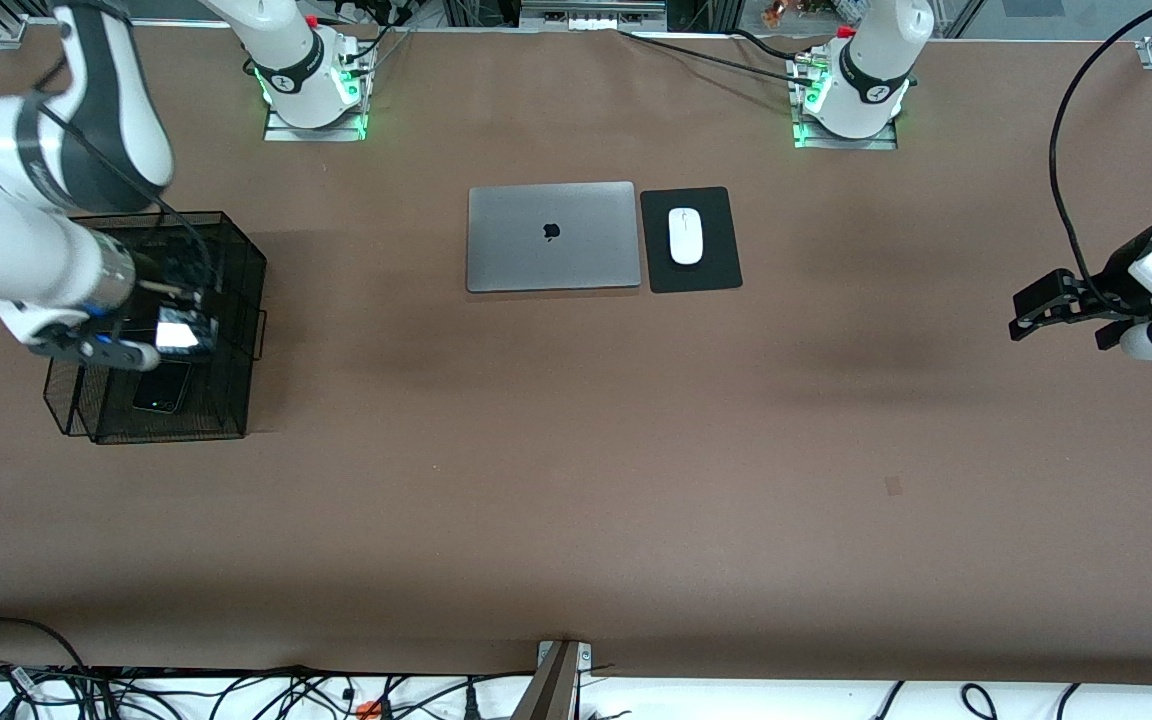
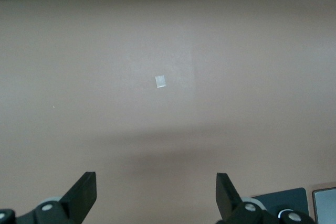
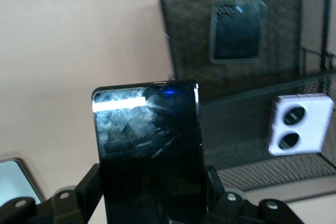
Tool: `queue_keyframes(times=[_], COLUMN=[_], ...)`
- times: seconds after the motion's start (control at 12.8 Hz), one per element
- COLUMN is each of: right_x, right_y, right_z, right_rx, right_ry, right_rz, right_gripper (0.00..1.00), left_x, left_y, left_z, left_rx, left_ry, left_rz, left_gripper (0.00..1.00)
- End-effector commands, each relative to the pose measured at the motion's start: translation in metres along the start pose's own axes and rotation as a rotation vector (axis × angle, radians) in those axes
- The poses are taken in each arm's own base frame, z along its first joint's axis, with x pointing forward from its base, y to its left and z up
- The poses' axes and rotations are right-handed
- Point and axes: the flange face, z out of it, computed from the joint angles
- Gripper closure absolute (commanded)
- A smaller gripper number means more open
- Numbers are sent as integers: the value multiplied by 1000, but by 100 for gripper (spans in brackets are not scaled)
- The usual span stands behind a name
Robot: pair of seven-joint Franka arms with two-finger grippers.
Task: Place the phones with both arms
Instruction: 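Carry the large black phone with the right gripper to the basket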
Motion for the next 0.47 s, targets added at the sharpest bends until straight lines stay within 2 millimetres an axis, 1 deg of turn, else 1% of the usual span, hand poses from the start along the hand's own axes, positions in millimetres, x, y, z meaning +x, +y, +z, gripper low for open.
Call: queue_keyframes(times=[0.0,0.08,0.24,0.31,0.39], right_x=[-25,-30,-32,-32,-33], right_y=[50,69,96,100,101], right_z=[23,36,63,75,84], right_rx=[18,35,51,55,58], right_ry=[-28,-47,-47,-27,-25], right_rz=[-2,-10,-33,-50,-63], right_gripper=[69,69,69,69,68], left_x=[-4,-3,-4,-3,-3], left_y=[2,2,3,4,4], left_z=[-11,-16,-17,-17,-18], left_rx=[-14,-14,-15,-13,-13], left_ry=[-4,1,-5,-5,-2], left_rz=[2,3,5,8,8], left_gripper=[0,0,0,0,0])
